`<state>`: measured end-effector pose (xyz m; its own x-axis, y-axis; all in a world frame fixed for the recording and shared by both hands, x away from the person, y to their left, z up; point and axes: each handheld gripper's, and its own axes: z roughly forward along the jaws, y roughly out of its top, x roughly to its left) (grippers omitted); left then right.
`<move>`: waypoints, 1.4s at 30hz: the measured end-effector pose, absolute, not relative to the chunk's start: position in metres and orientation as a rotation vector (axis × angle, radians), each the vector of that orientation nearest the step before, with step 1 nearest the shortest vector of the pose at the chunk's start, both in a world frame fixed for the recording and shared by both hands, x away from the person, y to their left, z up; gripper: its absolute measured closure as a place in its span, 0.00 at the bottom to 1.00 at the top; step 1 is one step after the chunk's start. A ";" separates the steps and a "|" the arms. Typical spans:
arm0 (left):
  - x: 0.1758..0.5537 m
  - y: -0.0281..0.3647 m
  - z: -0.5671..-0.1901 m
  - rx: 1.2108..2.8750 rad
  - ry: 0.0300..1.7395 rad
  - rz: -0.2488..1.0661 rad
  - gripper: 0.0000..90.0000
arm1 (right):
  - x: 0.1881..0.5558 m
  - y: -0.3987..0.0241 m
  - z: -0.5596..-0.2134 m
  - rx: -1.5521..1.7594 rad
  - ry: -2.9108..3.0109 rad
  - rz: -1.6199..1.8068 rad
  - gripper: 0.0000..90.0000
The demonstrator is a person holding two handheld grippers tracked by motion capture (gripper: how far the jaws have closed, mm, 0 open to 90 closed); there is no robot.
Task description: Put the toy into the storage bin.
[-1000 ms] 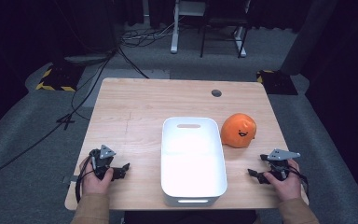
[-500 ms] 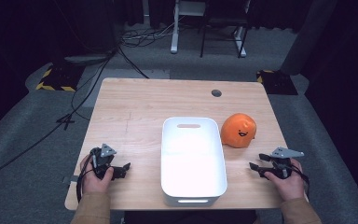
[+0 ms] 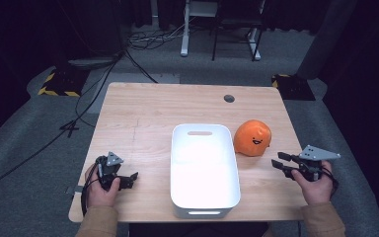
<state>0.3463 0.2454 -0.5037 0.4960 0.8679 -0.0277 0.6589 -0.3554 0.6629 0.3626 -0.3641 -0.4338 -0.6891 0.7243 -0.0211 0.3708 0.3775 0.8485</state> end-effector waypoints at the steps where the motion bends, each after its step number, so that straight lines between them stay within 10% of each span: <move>1: 0.346 0.245 -0.504 2.126 1.249 0.440 0.05 | 0.363 -0.364 -0.434 0.950 2.252 1.237 0.62; 42: 0.346 0.245 -0.504 2.123 1.251 0.440 0.05 | 0.442 -0.335 -0.400 0.849 2.152 1.462 0.64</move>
